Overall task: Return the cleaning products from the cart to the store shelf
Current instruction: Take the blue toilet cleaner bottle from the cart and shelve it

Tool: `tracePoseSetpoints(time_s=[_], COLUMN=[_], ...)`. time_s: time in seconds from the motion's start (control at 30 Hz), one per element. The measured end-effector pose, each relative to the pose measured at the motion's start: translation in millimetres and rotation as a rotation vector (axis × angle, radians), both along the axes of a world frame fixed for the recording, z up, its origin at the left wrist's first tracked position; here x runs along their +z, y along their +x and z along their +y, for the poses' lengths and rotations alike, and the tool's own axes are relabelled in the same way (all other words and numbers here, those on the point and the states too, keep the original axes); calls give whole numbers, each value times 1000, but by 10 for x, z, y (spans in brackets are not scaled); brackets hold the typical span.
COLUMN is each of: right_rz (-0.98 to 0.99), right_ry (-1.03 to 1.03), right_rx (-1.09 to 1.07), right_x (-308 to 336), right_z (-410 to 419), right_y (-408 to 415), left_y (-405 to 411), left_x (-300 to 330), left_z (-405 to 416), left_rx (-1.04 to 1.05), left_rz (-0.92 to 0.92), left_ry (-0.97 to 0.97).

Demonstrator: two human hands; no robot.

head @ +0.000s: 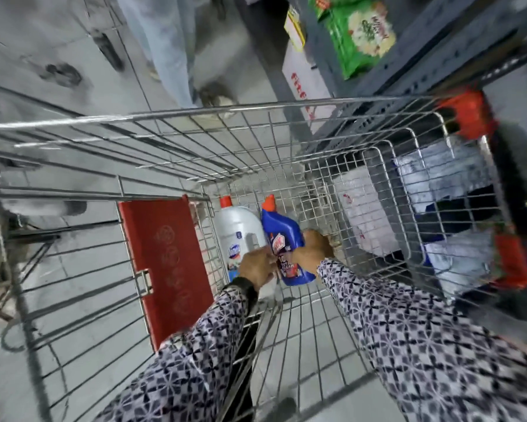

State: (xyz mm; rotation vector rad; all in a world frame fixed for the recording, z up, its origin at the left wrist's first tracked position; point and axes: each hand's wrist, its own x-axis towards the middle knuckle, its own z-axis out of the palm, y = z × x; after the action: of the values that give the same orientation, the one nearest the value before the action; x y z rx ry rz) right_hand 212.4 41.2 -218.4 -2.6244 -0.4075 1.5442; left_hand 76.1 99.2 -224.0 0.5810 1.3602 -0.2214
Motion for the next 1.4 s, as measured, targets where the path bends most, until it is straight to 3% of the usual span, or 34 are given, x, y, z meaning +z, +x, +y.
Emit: tracePoseSetpoints(time_s=[0.13,0.27,0.37,0.57,0.87,1.13,1.4], right_rz=[56,151,183,-23,-621,-979,-1016], right_ry=[153,455,697,1159,1477,1529,1509], right_rx=[-92,-328,-386,-556,-746,-901,-969], right_x=[549,1343,2091,3805,5819,6198,6071], right_z=[-167,-470,-844,-2113,-4747,-6137,-6205], right_y=[118,172,193,214,-189,-816,-732], left_y=[61,134,138,360,803,844,1005], left_x=[576,1418,2189,3846,5691,6135,6132], left_z=[9,-170,-347,-1219,-3397,-4701,-4794], left_rx=[-38,-59,-145,-375,-613,-868,-924], left_rz=[-47,-275,-416,-798,-1391,-1609,-1573], left_ry=[74,158,304,533,606,514,523])
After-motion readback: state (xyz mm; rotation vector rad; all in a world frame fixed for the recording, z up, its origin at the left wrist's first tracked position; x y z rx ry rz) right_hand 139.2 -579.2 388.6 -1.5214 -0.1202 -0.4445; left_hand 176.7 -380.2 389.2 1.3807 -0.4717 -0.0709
